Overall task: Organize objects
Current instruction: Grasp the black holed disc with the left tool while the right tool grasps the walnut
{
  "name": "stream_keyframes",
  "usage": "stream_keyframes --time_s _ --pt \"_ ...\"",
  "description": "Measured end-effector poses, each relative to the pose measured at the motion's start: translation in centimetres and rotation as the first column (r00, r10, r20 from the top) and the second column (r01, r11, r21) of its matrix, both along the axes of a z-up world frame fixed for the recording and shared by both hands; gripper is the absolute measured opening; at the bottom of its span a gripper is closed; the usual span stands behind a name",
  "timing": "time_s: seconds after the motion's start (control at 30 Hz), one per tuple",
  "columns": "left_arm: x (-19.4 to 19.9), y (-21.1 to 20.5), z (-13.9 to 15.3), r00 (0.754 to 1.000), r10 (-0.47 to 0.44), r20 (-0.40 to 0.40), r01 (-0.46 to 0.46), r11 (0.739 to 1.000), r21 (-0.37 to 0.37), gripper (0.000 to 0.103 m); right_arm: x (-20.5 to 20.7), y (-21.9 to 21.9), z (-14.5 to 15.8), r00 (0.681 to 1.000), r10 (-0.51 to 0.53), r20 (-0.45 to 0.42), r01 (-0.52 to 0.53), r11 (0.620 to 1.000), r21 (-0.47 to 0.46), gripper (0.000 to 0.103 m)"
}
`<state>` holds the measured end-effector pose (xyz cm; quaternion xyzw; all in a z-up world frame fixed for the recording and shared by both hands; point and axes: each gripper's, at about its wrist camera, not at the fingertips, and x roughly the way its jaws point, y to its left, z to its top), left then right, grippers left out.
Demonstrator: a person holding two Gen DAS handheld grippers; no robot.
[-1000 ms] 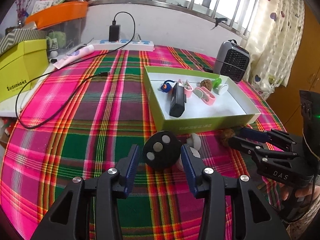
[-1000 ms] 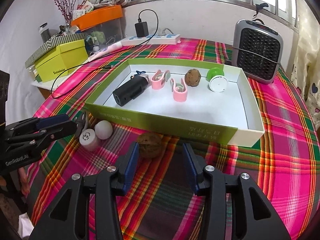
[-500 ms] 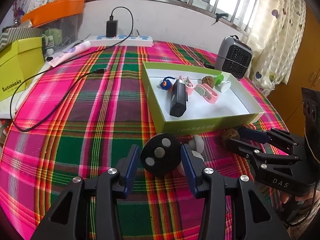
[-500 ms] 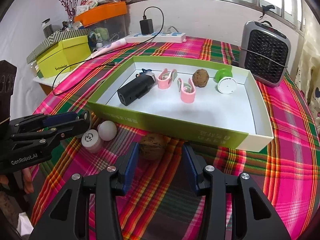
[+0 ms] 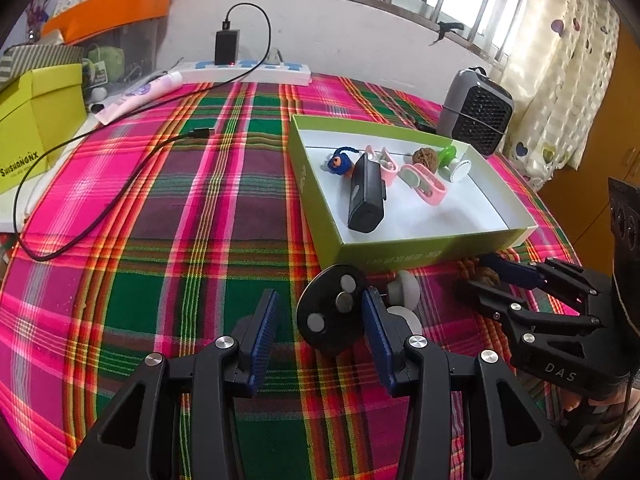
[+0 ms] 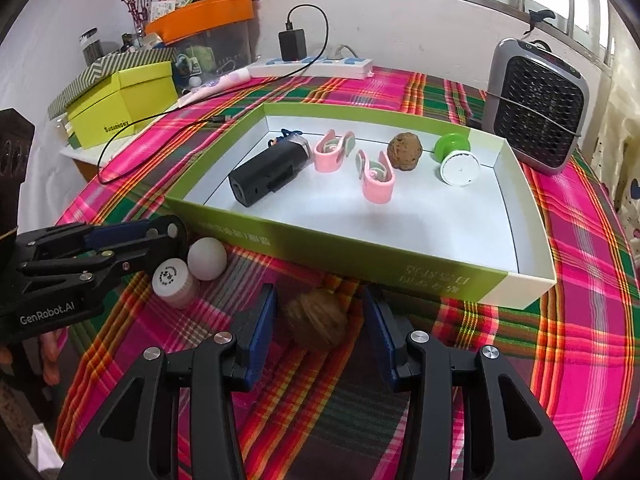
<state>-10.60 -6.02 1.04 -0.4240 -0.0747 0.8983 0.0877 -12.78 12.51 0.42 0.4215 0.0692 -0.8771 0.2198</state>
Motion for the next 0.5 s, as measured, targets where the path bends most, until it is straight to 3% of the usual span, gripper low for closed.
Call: stream_keyframes --time_s 0.5 --pt "-0.39 -0.27 -0.17 1.000 0.008 0.006 -0.008 1.000 0.008 0.041 0.13 -0.15 -0.15 1.000 0.000 0.001 0.000 1.000 0.009 0.045"
